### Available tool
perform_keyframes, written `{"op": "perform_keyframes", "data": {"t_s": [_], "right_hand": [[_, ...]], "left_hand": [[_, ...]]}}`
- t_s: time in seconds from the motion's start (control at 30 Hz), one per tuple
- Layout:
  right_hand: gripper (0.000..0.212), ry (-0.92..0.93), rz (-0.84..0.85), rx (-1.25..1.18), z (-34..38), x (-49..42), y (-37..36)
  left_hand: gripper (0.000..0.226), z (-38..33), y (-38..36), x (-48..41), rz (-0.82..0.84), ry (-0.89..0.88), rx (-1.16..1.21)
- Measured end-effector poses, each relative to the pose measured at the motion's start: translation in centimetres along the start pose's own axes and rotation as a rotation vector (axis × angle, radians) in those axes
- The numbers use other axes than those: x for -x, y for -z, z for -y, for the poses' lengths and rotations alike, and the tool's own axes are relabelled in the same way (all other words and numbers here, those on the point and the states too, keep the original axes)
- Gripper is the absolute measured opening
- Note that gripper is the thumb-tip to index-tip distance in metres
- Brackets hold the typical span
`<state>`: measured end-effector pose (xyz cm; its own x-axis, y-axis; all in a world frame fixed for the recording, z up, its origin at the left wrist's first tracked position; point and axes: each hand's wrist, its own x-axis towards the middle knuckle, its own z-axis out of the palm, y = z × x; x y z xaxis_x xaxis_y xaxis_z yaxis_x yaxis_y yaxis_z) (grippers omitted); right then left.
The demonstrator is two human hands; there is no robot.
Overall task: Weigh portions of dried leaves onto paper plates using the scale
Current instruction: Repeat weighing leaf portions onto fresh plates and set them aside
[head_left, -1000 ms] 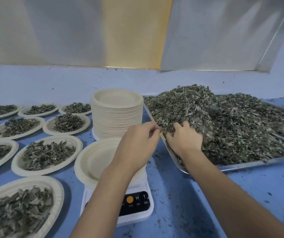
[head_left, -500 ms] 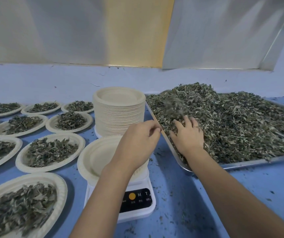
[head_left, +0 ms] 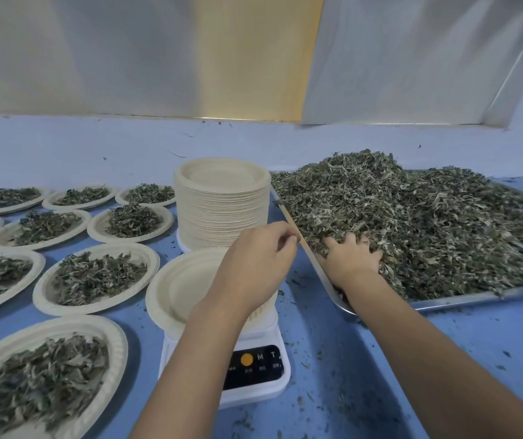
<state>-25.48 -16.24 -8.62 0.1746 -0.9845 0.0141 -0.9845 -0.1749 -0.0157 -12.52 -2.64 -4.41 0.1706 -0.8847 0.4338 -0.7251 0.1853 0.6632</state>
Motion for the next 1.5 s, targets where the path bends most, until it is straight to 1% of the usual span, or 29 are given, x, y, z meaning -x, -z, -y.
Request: {"op": "perform_keyframes", "data": {"t_s": [0.13, 0.23, 0.33, 0.4, 0.5, 0.57, 0.6, 0.63, 0.67, 0.7, 0.73, 0.8, 0.83, 0.9, 0.97, 1.07, 1.13, 1.2, 1.3, 1.33, 1.4, 1.5], "right_hand": [[0.033, 0.029, -0.074, -0.008, 0.2, 0.3, 0.3], [0.037, 0.039, -0.162, -0.066, 0.2, 0.6, 0.5], [0.037, 0.013, -0.257, -0.157, -0.1, 0.8, 0.6], [0.036, 0.004, -0.334, -0.181, -0.2, 0.8, 0.8], [0.035, 0.039, -0.470, -0.227, -0.1, 0.6, 0.9], [0.032, 0.065, -0.543, -0.315, 0.1, 0.5, 0.8], [0.029, 0.069, -0.562, -0.385, 0.1, 0.5, 0.7], [0.027, 0.065, -0.565, -0.472, 0.1, 0.4, 0.7], [0.026, 0.055, -0.559, -0.571, 0.0, 0.4, 0.7], [0.025, 0.040, -0.552, -0.671, -0.2, 0.3, 0.7], [0.024, 0.025, -0.549, -0.761, -0.3, 0.1, 0.8], [0.022, -0.007, -0.561, -0.932, -0.6, -0.3, 1.0], [0.022, -0.023, -0.561, -1.032, -0.8, -0.5, 1.0], [0.022, -0.060, -0.531, -1.242, -0.9, -0.7, 1.2], [0.023, -0.128, -0.468, -1.443, -0.9, -0.6, 1.6], [0.019, -0.268, -0.299, -1.839, -1.1, -0.1, 2.7], [0.024, -0.290, -0.190, -2.071, -1.2, 0.2, 3.3], [0.024, -0.249, -0.123, -2.179, -0.9, 0.6, 3.9], [0.020, -0.125, -0.017, -2.307, 0.2, 1.5, 5.0], [0.022, -0.085, 0.013, -2.327, 0.7, 1.9, 5.4], [0.025, -0.031, 0.064, -2.341, 2.1, 2.8, 6.1], [0.022, 0.012, 0.147, -2.362, 4.5, 4.2, 6.8]], "left_hand": [[0.020, 0.0, 0.0, 0.0, 0.008, 0.008, 0.006], [0.020, 0.1, 0.0, 0.0, 0.021, 0.014, 0.002], [0.021, 0.2, 0.0, 0.1, 0.019, 0.010, -0.010], [0.021, 0.3, -0.1, 0.0, 0.014, 0.008, -0.011], [0.021, 0.4, 0.0, -0.1, 0.017, 0.003, -0.014], [0.020, 0.2, -0.1, 0.0, 0.008, 0.006, -0.020], [0.020, 0.0, -0.1, 0.0, -0.022, 0.023, -0.006], [0.020, -0.3, -0.3, 0.0, -0.075, 0.066, 0.043], [0.022, -0.7, -0.3, -0.1, -0.141, 0.139, 0.146], [0.023, -1.2, -0.4, -0.2, -0.200, 0.240, 0.314], [0.022, -1.7, -0.6, -0.4, -0.228, 0.356, 0.542], [0.024, -2.6, -1.5, -1.6, -0.181, 0.586, 1.001], [0.030, -2.9, -2.1, -2.3, -0.152, 0.675, 1.140], [0.038, -3.5, -3.6, -3.6, -0.132, 0.784, 1.258], [0.042, -3.9, -5.1, -4.7, -0.131, 0.849, 1.261], [0.048, -4.1, -6.6, -5.5, -0.142, 0.913, 1.300], [0.049, -4.0, -7.1, -5.7, -0.179, 0.922, 1.339], [0.046, -4.1, -7.0, -5.5, -0.202, 0.912, 1.377], [0.031, -4.5, -6.3, -5.2, -0.240, 0.883, 1.449], [0.029, -4.5, -6.0, -5.1, -0.259, 0.876, 1.484], [0.031, -4.3, -4.8, -5.0, -0.289, 0.851, 1.588], [0.032, -3.5, -2.6, -4.5, -0.334, 0.804, 1.748]]}}
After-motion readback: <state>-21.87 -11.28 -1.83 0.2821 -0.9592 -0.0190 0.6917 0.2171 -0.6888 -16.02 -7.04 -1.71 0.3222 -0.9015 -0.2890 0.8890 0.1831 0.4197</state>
